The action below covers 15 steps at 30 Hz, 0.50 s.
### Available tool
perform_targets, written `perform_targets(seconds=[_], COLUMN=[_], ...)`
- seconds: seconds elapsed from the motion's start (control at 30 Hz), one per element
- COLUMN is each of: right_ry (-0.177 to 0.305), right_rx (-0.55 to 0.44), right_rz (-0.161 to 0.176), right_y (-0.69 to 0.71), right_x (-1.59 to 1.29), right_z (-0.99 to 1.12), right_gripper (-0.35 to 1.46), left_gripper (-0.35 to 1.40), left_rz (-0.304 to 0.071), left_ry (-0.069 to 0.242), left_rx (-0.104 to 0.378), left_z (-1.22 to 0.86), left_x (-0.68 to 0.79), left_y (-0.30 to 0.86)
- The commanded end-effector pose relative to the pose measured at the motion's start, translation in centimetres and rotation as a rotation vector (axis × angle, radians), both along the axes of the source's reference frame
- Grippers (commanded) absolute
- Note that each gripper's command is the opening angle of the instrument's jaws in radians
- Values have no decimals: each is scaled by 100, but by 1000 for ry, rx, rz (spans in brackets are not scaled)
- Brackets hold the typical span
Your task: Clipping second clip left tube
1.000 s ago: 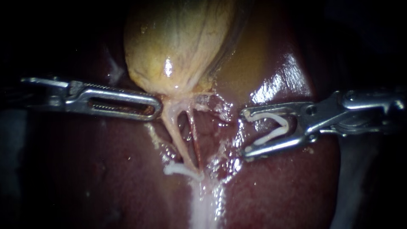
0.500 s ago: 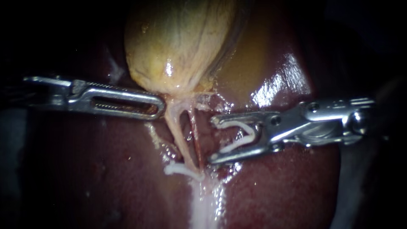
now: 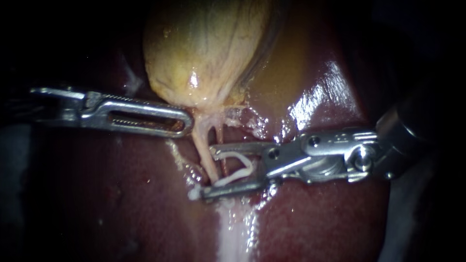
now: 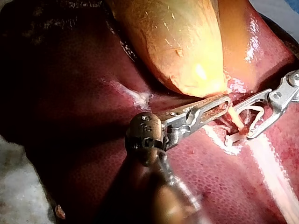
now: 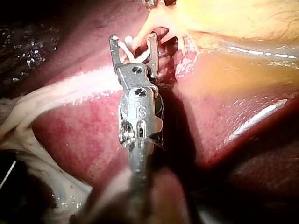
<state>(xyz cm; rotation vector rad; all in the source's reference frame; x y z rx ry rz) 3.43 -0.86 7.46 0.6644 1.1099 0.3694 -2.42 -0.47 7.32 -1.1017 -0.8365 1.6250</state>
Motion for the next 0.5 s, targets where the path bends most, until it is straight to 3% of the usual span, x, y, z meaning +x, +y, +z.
perform_targets(seconds=[0.03,0.5], right_ry=[0,7], right_rx=[1,52], right_rz=[-6,-32], right_y=[-2,-31], right_x=[2,31], right_z=[1,25], right_gripper=[50,48], left_gripper=[-35,-35], left_rz=[-1,-1], left_ry=[0,1], left_rx=[0,0], left_z=[0,-1], left_x=[0,-2], left_y=[0,0])
